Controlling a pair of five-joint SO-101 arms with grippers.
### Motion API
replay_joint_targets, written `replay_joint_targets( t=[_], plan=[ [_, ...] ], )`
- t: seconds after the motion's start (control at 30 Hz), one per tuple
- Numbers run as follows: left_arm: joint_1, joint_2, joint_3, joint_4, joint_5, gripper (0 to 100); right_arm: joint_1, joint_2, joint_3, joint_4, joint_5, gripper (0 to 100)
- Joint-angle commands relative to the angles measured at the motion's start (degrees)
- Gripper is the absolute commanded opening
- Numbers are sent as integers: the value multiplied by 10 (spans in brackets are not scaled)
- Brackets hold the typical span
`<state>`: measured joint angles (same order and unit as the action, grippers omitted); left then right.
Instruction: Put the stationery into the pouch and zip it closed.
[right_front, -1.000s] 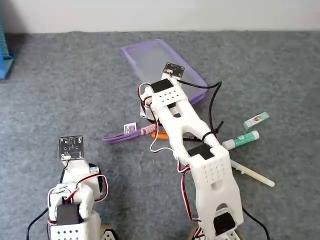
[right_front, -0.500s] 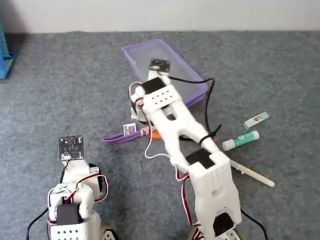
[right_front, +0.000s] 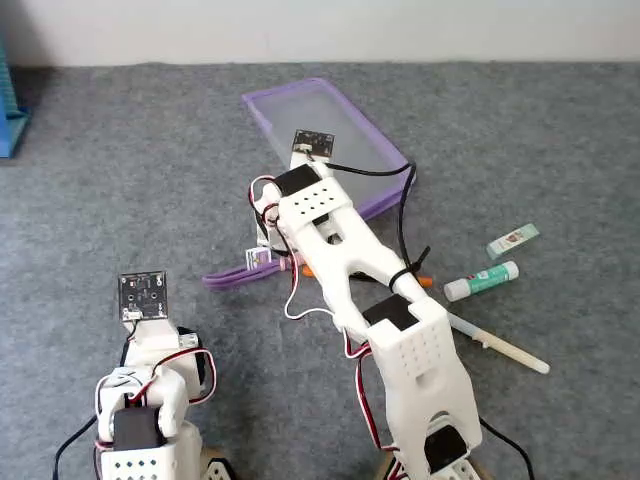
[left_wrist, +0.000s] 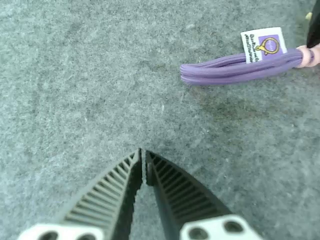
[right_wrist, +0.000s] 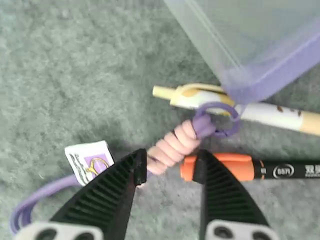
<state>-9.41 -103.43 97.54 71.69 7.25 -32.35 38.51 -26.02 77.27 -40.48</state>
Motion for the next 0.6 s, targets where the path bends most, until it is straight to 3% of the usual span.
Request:
replay_joint_targets(
  t=[0.0,0.57],
  plan=[
    [0,-10,-11,4,5,14,-1,-7,-17,-23,-5,139],
    [0,-10,-11,4,5,14,-4,18,-17,-20,-4,139]
  ],
)
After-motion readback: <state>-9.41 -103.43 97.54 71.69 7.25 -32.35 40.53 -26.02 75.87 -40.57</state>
